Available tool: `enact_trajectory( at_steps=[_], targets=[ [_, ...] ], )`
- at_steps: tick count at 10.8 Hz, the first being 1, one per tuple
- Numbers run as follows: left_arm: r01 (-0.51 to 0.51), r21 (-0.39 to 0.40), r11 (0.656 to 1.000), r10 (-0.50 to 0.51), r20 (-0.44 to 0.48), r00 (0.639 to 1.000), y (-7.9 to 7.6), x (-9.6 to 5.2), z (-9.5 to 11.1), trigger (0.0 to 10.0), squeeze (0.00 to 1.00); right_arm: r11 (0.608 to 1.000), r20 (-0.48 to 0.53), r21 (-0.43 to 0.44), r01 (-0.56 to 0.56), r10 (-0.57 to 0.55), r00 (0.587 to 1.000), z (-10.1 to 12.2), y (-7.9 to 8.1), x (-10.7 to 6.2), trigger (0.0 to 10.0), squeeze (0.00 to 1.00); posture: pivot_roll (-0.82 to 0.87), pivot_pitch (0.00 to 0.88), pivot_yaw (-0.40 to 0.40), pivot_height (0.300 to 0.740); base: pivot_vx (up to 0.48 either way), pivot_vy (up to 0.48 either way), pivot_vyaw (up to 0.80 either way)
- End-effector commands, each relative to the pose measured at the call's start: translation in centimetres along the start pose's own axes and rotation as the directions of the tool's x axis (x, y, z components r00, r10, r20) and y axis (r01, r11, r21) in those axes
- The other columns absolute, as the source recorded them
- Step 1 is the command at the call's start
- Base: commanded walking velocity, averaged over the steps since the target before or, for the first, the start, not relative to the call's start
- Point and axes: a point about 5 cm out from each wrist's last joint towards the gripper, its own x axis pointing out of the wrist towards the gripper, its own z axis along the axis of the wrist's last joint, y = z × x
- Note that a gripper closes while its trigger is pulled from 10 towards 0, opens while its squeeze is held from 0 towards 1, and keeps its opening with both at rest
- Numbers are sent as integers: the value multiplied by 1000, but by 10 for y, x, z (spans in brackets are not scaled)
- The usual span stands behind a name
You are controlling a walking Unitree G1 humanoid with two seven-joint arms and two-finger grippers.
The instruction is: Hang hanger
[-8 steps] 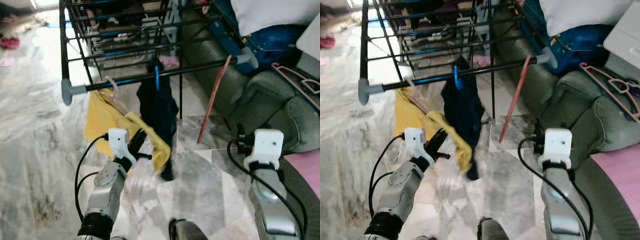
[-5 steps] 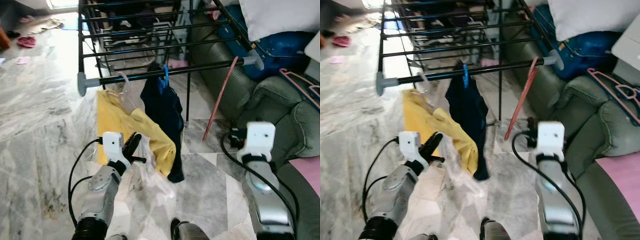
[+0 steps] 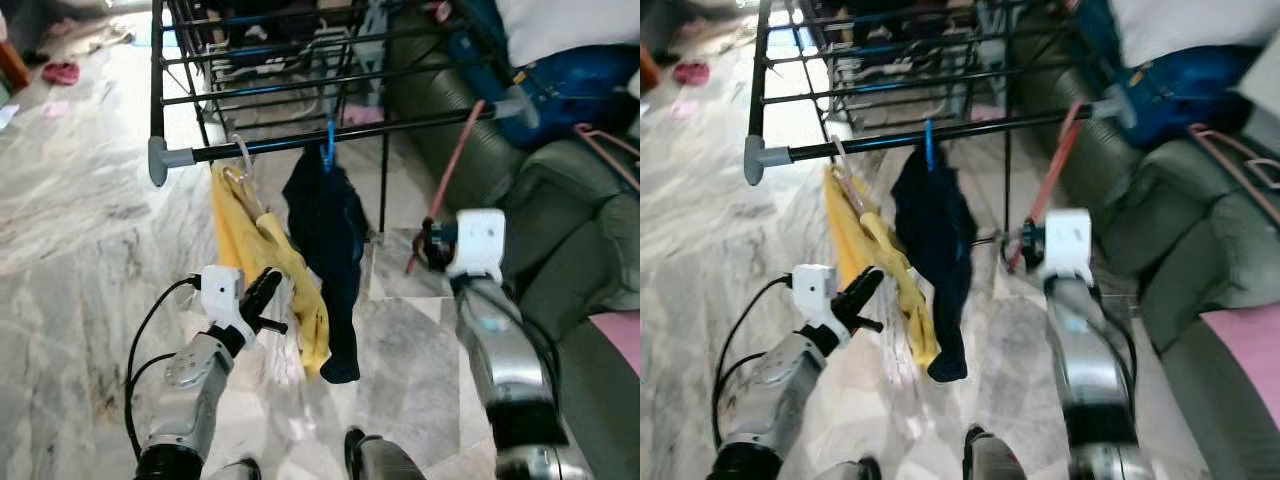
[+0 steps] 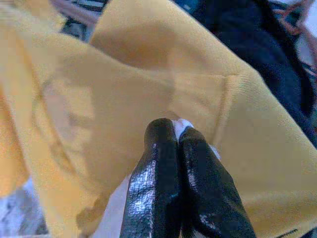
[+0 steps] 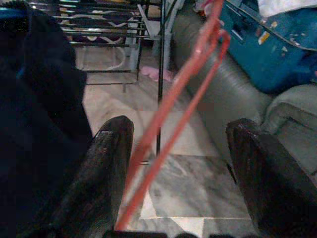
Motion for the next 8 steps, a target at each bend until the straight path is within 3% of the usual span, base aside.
enact_trajectory(
  at_steps=[1,3,5,8],
  targets=[
    [3,8,1000,-3,0,1000,1,-3,2,10000,0,1000,-38,17,5,-4,999,-5,-4,7,10000,0,-175,236,22,740,0,0,0],
    [-1,13,1000,1,-3,1000,2,-4,4,10000,0,1000,-69,20,-2,4,998,-1,-6,24,10000,0,-156,237,24,740,0,0,0],
    [-7,13,1000,7,0,1000,1,-3,4,10000,0,997,-125,40,64,-59,990,2,-19,39,10000,0,-147,226,22,740,0,0,0],
    [-9,12,1000,9,-2,1000,1,-3,3,10000,0,991,-188,15,132,-127,974,-4,-33,46,10000,0,-141,222,19,740,0,0,0]
  ],
)
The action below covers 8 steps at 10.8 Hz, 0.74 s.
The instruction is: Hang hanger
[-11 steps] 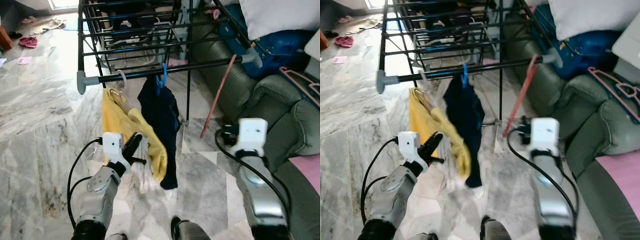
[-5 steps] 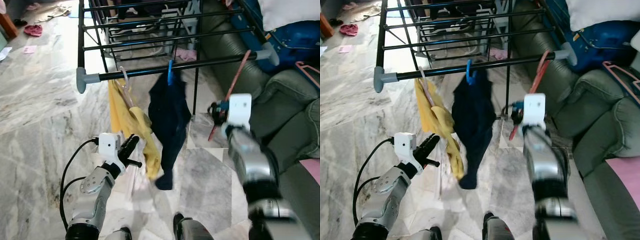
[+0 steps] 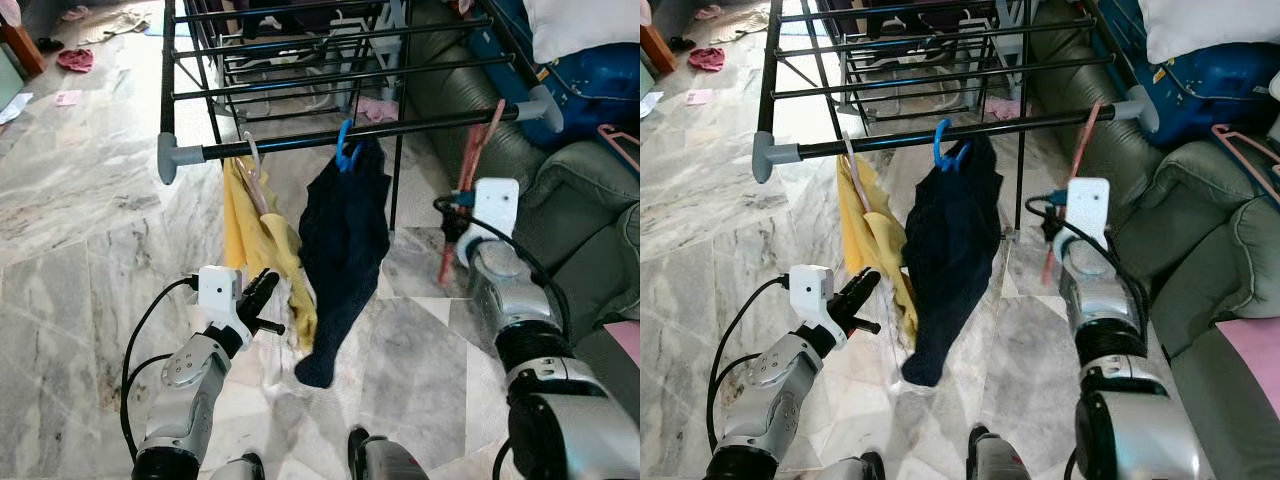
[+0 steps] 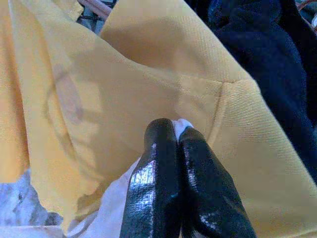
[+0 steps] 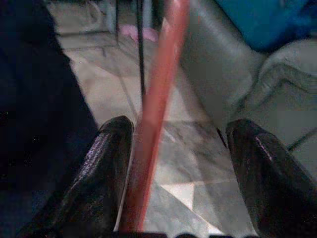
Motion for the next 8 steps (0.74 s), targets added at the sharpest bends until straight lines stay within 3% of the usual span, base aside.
enact_trajectory(
  at_steps=[1,8],
  targets=[
    [-8,11,1000,7,7,1000,0,-1,2,10000,0,999,8,-2,32,-32,999,3,-7,2,10000,0,-141,222,19,740,0,0,0],
    [-3,13,1000,3,-14,1000,-2,3,-3,10000,0,998,14,-58,-32,33,999,13,-10,8,10000,0,-155,211,24,740,0,0,0]
  ],
)
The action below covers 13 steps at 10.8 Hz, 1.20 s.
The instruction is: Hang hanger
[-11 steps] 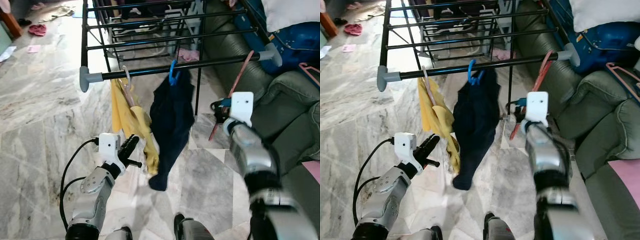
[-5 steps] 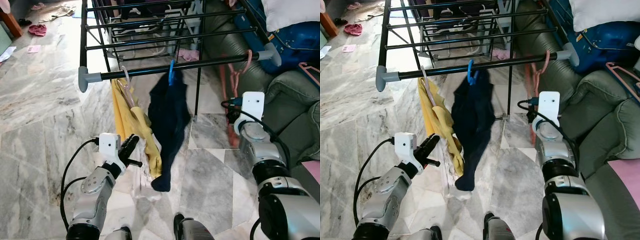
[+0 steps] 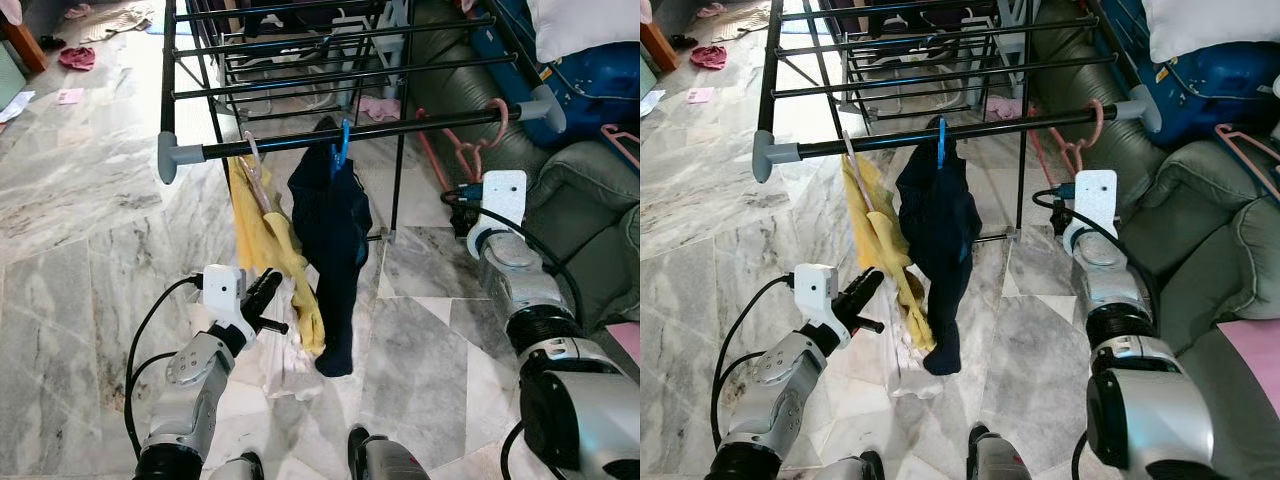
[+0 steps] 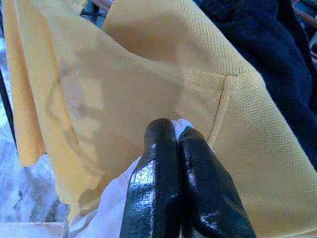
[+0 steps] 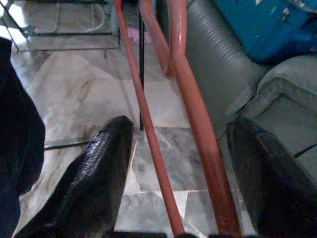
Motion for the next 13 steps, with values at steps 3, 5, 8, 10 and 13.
enact_trajectory(
  at_steps=[3,5,8,10,13],
  targets=[
    [-8,13,1000,8,-11,1000,1,-2,-4,10000,0,1000,-24,-28,-12,12,1000,1,-12,2,353,0,-152,208,17,740,0,0,0],
    [-13,15,1000,13,-16,1000,2,-2,-5,10000,0,999,-29,-31,-25,24,999,3,-16,3,0,0,-152,205,16,740,0,0,0],
    [-14,19,1000,14,-24,1000,1,-1,-7,10000,0,997,-33,-17,-72,71,997,7,-18,4,275,0,-157,199,16,740,0,0,0],
    [-14,20,1000,15,-26,1000,1,0,-8,10000,0,997,-41,-12,-70,70,997,5,-21,4,0,0,-158,198,18,740,0,0,0],
    [-17,26,1000,18,-28,999,2,1,-8,10000,0,997,-55,-6,-79,79,995,1,-20,3,0,0,-153,195,20,740,0,0,0]
  ],
)
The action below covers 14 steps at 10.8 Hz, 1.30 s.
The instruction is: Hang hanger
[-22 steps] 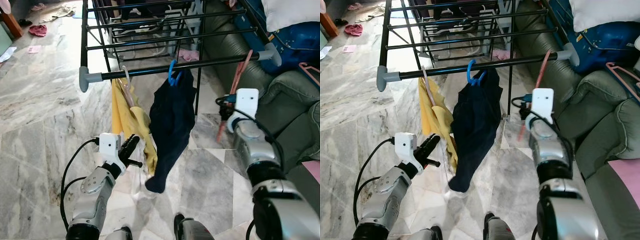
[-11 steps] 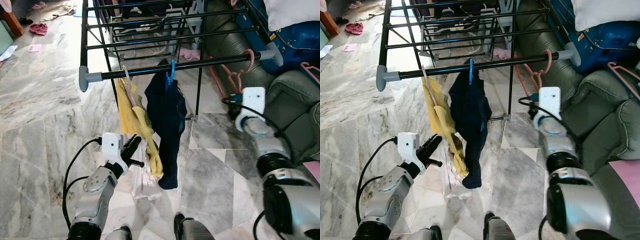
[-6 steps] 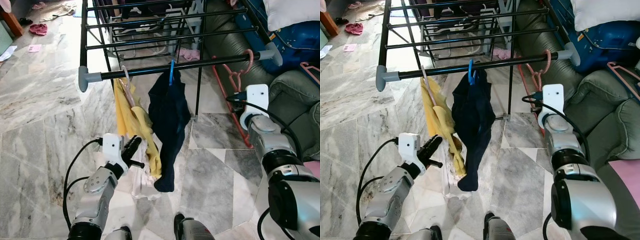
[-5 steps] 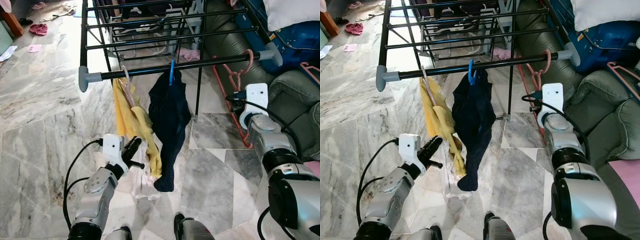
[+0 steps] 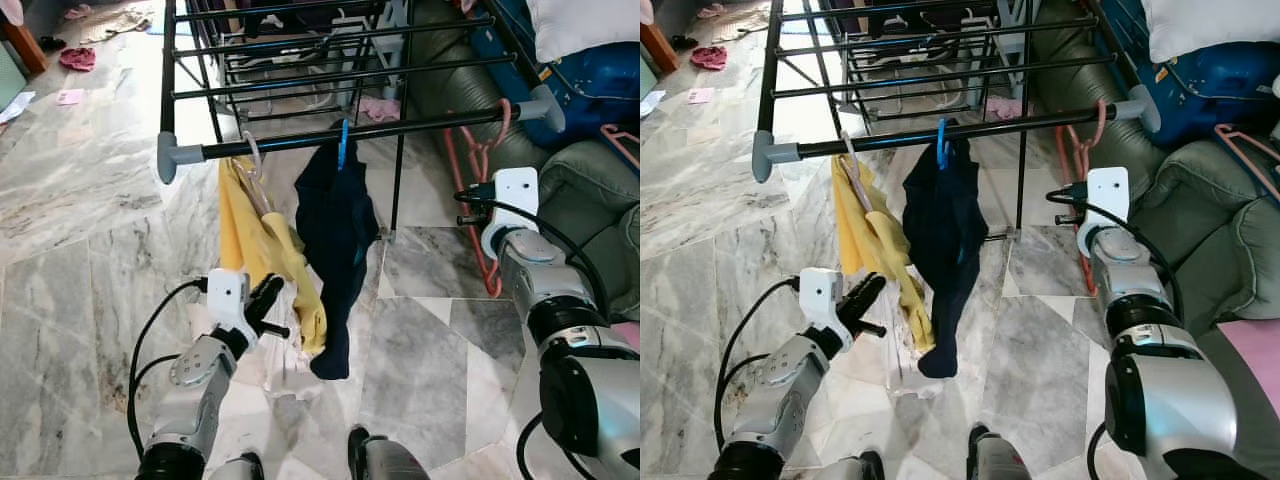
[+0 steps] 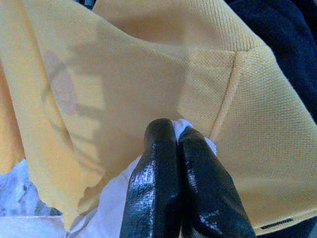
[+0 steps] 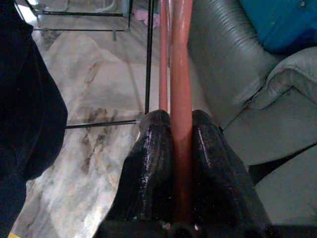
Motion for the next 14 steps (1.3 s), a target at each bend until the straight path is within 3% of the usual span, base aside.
enact_trajectory(
  at_steps=[1,4,6,7,8,9,10,11,12,13,14],
  targets=[
    [-13,11,1000,13,-3,1000,2,-1,-2,10000,0,1000,-27,13,1,0,1000,-5,-2,0,0,0,-152,193,17,740,0,0,0],
    [-18,15,1000,18,-4,1000,2,-1,-2,10000,0,999,-14,45,-4,5,1000,-6,-1,-1,0,0,-154,191,17,740,0,0,0],
    [-26,17,1000,26,12,1000,3,1,0,10000,0,998,67,52,-42,39,997,2,6,-2,0,0,-157,188,20,740,0,0,0],
    [-31,20,999,30,32,999,3,3,4,10000,0,997,195,22,-80,74,978,8,14,-11,745,0,-158,187,19,740,0,0,0],
    [-37,22,999,37,33,999,4,3,4,10000,0,996,248,22,-84,76,966,7,16,-20,3569,0,-165,186,22,740,0,0,0],
    [-39,20,999,38,33,999,4,3,4,10000,0,998,308,5,-61,57,950,7,14,-31,4157,0,-167,186,22,740,0,0,0],
    [-39,20,999,38,32,999,3,4,3,10000,0,998,350,-8,-60,59,935,6,15,-42,9373,0,-175,187,26,740,0,0,0],
    [-35,20,999,34,33,999,2,5,3,10000,0,997,370,-37,-61,70,926,-6,17,-59,10000,0,-184,188,28,740,0,0,0],
    [-34,21,999,33,33,999,2,6,3,10000,0,998,366,-34,-56,64,928,-12,16,-65,10000,0,-187,191,31,740,0,0,0],
    [-45,31,999,44,21,999,2,6,2,10000,0,999,330,-24,-31,37,943,-34,15,-87,10000,0,-196,198,32,740,0,0,0],
    [-58,36,998,58,7,998,2,6,0,10000,0,1000,307,-24,-14,21,951,-47,13,-99,10000,0,-199,203,35,740,0,0,0]
  ],
)
